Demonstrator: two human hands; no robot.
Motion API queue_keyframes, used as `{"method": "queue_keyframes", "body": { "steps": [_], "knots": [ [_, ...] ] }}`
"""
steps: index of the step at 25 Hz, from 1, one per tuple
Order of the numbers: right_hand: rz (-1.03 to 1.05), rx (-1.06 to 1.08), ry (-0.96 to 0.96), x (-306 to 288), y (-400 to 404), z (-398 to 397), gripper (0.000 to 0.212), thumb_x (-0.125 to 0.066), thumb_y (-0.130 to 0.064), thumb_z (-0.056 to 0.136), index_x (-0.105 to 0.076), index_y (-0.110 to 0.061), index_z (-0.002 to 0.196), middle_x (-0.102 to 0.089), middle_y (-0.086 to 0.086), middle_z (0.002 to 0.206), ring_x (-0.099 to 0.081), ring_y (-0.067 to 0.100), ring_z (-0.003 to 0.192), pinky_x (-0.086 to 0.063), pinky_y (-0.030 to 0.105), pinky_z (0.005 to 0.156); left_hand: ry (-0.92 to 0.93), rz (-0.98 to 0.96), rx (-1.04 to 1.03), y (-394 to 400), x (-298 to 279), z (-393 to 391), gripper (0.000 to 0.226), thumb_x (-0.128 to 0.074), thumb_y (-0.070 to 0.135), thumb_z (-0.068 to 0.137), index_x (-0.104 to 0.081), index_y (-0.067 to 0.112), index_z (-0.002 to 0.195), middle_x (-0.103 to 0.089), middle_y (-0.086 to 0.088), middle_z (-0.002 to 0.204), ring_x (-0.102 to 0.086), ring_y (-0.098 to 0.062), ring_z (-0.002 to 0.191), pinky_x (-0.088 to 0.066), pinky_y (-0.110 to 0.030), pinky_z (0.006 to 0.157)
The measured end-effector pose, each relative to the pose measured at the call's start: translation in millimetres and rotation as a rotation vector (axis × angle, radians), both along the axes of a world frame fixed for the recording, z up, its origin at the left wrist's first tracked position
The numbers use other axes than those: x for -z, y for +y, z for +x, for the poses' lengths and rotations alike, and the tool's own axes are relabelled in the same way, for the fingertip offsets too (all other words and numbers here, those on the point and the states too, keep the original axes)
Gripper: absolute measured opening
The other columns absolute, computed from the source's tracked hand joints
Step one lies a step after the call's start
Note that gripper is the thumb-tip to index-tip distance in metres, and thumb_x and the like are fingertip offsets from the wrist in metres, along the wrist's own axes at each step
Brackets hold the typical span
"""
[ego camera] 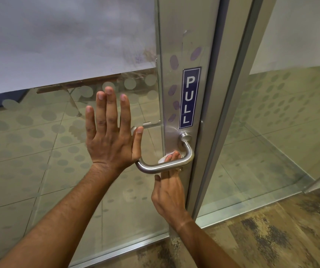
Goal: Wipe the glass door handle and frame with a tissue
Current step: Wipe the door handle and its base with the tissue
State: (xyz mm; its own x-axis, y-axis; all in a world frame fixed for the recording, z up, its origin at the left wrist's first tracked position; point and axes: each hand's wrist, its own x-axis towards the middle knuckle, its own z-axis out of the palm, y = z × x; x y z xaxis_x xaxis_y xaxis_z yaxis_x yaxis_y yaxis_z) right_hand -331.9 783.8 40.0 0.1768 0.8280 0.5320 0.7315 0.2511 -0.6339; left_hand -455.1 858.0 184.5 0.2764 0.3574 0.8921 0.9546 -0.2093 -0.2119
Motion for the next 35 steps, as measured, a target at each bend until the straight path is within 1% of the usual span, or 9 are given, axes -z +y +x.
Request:
{"method": "queue_keyframes", "body": {
  "steps": [2, 4, 7, 10, 15, 20, 27, 32, 35],
  "knots": [
    [-0.018, 0.027, 0.203, -13, 1, -19, 0.088, -0.048, -0.018, 0.099, 0.021, -0.032, 0.152, 0.011, -0.021, 0.161, -0.010, 0.009, 0.150, -0.011, 0.020, 0.119, 0.004, 0.006, -0.005, 0, 0, -1, 0.074, -0.038, 0.046, 0.097, -0.018, 0.003, 0.153, -0.012, -0.023, 0.154, 0.024, -0.018, 0.151, 0.011, -0.039, 0.124],
    [0.047, 0.150, 0.344, -25, 9, -39, 0.084, -0.044, -0.016, 0.098, 0.019, -0.018, 0.153, 0.020, -0.009, 0.162, 0.011, 0.002, 0.150, -0.001, 0.015, 0.119, 0.008, 0.010, -0.003, 0, 0, 1, 0.073, -0.037, 0.046, 0.097, -0.018, 0.003, 0.153, -0.013, -0.023, 0.154, 0.024, -0.018, 0.152, 0.011, -0.039, 0.124],
    [0.024, 0.238, 0.343, -26, 13, -50, 0.087, -0.044, -0.018, 0.096, 0.023, -0.017, 0.152, 0.015, 0.000, 0.161, 0.009, 0.005, 0.149, 0.002, 0.011, 0.117, 0.005, 0.011, -0.007, 1, 0, 1, 0.072, -0.036, 0.047, 0.097, -0.019, 0.003, 0.153, -0.013, -0.022, 0.154, 0.024, -0.018, 0.151, 0.012, -0.039, 0.124],
    [-0.022, 0.105, 0.414, -26, 0, -45, 0.078, -0.044, -0.021, 0.099, 0.013, -0.033, 0.152, 0.014, -0.026, 0.156, 0.007, -0.015, 0.143, -0.002, 0.002, 0.112, 0.009, 0.015, -0.010, 2, 1, -1, 0.073, -0.037, 0.047, 0.097, -0.019, 0.003, 0.153, -0.013, -0.023, 0.154, 0.024, -0.018, 0.152, 0.012, -0.039, 0.124],
    [0.166, 0.410, 0.605, -35, 8, -15, 0.034, -0.067, -0.001, 0.090, -0.065, -0.007, 0.124, -0.071, 0.006, 0.116, -0.067, 0.013, 0.109, -0.056, 0.029, 0.091, 0.020, 0.031, 0.000, 2, 3, -1, 0.075, -0.040, 0.045, 0.097, -0.017, 0.003, 0.155, -0.012, -0.023, 0.155, 0.021, -0.020, 0.153, 0.010, -0.040, 0.125],
    [0.105, 0.251, 1.184, -44, -2, 21, 0.029, -0.061, 0.004, 0.092, -0.072, -0.016, 0.110, -0.077, -0.011, 0.094, -0.073, 0.007, 0.093, -0.056, 0.016, 0.079, 0.016, 0.027, 0.011, 2, 3, -1, 0.080, -0.040, 0.045, 0.097, -0.003, 0.003, 0.155, -0.010, -0.022, 0.155, 0.022, -0.020, 0.152, 0.011, -0.039, 0.125],
    [0.176, 0.207, 1.033, -71, -9, 53, 0.037, -0.065, 0.005, 0.089, -0.067, -0.016, 0.119, -0.073, -0.017, 0.098, -0.072, 0.004, 0.096, -0.055, 0.014, 0.080, 0.040, 0.010, 0.012, 2, 3, -3, 0.083, -0.040, 0.047, 0.098, 0.002, 0.006, 0.158, 0.027, -0.008, 0.164, 0.022, -0.021, 0.153, 0.012, -0.040, 0.124],
    [0.196, 0.186, 0.795, -92, -1, 68, 0.028, -0.072, 0.000, 0.085, -0.072, -0.021, 0.104, -0.073, -0.004, 0.095, -0.072, 0.008, 0.085, -0.057, 0.017, 0.074, 0.033, 0.006, 0.017, 2, 4, -3, 0.085, -0.041, 0.046, 0.097, 0.005, 0.007, 0.158, -0.006, -0.021, 0.159, 0.021, -0.021, 0.153, 0.012, -0.040, 0.124],
    [0.159, 0.147, 0.640, -101, 7, 77, 0.026, -0.077, -0.003, 0.082, -0.075, -0.023, 0.099, -0.071, -0.006, 0.090, -0.072, 0.008, 0.076, -0.058, 0.021, 0.069, 0.037, 0.005, 0.021, 2, 4, -3, 0.088, -0.043, 0.046, 0.097, 0.007, 0.009, 0.159, 0.016, -0.014, 0.166, 0.022, -0.022, 0.152, 0.013, -0.040, 0.124]
  ]
}}
